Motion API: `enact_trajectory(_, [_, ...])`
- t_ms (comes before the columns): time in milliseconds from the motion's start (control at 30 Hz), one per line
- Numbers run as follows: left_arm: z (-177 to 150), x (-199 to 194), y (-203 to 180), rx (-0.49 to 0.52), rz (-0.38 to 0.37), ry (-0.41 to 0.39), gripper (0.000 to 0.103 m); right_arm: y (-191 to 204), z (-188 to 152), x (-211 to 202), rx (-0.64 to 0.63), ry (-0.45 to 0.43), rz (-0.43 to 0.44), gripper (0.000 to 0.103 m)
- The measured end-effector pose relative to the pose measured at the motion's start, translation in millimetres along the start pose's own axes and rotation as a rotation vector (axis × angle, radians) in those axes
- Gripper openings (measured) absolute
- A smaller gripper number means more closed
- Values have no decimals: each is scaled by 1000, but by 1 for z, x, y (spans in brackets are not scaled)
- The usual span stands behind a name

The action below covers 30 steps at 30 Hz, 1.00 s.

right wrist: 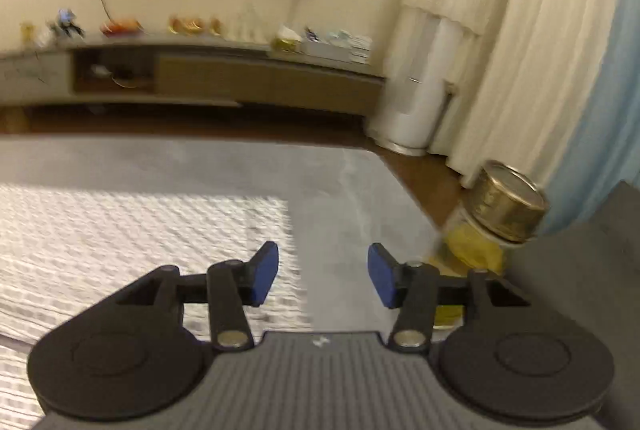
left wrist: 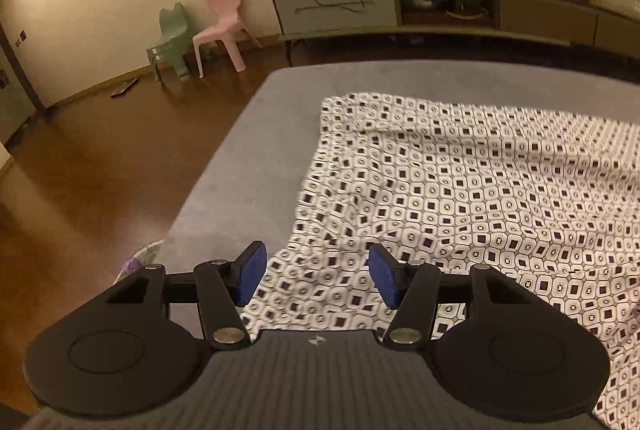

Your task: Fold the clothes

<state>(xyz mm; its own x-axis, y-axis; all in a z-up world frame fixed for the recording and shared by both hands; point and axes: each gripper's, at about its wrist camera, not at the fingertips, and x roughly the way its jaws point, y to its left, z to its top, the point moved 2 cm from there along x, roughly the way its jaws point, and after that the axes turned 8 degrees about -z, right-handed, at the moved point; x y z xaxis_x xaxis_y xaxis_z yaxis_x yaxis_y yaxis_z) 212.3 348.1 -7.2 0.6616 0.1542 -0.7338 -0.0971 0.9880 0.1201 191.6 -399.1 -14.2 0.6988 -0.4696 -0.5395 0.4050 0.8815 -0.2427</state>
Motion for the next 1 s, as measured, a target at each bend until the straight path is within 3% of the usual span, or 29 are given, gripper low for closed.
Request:
enact_trajectory(100, [-13,2,7,-8,-40,35,60,41,-17,3,-25,113,228,49])
enact_trajectory(200, [-33,16,-2,17,-73,97,60,83,-32,11,-116,178,306,47])
enact_trajectory(333, [-41,38,-5,29,-36,144,62,100,-33,36,-119,237,274,52])
enact_trajectory(400, [-33,44,-1,-19,-17,130,62,98,-25,48,-99,244,195,52])
enact_trajectory(467, [-26,50,-14,-13,56,98,62,98,-21,60,-125,199,65,54])
enact_trajectory(533, [-21,52,-41,90,134,94,57,98,-22,62,-149,172,-28,53])
enact_trajectory(600, [-17,37,-61,166,104,68,56,103,-20,50,-165,165,-37,43])
enact_trajectory(700, [-15,-8,-55,152,8,-7,56,120,-14,-9,-201,71,78,46])
enact_trajectory(767, [-30,-25,-43,134,-46,2,56,128,-14,-50,-230,61,241,54])
enact_trajectory(867, [-58,-43,-25,118,-108,43,56,142,-34,-75,-297,149,447,55])
enact_trajectory(933, [-78,-45,-21,154,-93,76,56,146,-51,-70,-357,203,491,55])
enact_trajectory(1000, [-91,-43,-13,168,-79,107,56,145,-68,-68,-405,238,479,55])
